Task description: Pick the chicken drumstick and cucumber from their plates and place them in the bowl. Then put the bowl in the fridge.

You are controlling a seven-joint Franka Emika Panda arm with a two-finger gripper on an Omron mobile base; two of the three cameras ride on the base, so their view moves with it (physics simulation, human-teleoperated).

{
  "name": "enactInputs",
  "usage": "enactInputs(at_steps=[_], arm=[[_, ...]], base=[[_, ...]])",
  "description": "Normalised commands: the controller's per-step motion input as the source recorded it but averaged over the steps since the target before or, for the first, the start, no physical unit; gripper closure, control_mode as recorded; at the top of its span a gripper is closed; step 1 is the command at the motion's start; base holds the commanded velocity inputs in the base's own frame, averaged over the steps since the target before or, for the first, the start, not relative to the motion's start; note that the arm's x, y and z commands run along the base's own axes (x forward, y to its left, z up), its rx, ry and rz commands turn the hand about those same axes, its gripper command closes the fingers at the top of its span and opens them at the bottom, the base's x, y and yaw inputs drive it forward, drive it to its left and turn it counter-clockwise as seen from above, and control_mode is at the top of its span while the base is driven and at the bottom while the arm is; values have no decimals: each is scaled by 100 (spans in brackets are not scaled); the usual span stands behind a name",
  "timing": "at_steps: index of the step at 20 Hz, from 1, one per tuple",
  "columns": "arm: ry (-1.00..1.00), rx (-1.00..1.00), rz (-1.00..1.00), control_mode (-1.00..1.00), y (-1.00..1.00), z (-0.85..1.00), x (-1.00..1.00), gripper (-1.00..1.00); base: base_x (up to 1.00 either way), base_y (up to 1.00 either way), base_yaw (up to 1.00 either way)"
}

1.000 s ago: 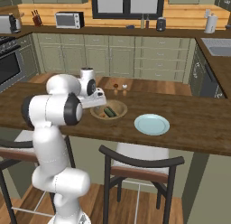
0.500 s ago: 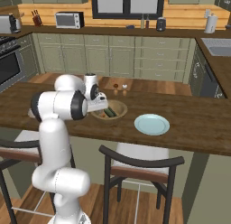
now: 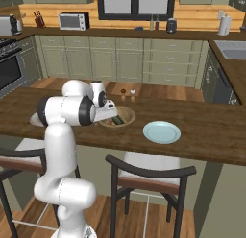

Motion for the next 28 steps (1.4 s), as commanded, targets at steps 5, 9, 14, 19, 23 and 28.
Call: enactInputs(at_steps=[5, 9, 14, 19, 23, 28], arm=[[0, 0, 0, -100, -5, -28, 0, -100], [0, 0, 0, -100, 0, -27, 0, 100], [0, 0, 0, -100, 0, -34, 0, 100], [-1, 0, 0, -100, 9, -23, -2, 100], [-7, 0, 6, -100, 8, -3, -16, 100], [-11, 0, 16, -100, 1, 23, -37, 100]], base=[[0, 0, 0], [0, 0, 0], [0, 0, 0], [0, 0, 0], [0, 0, 0], [0, 0, 0]])
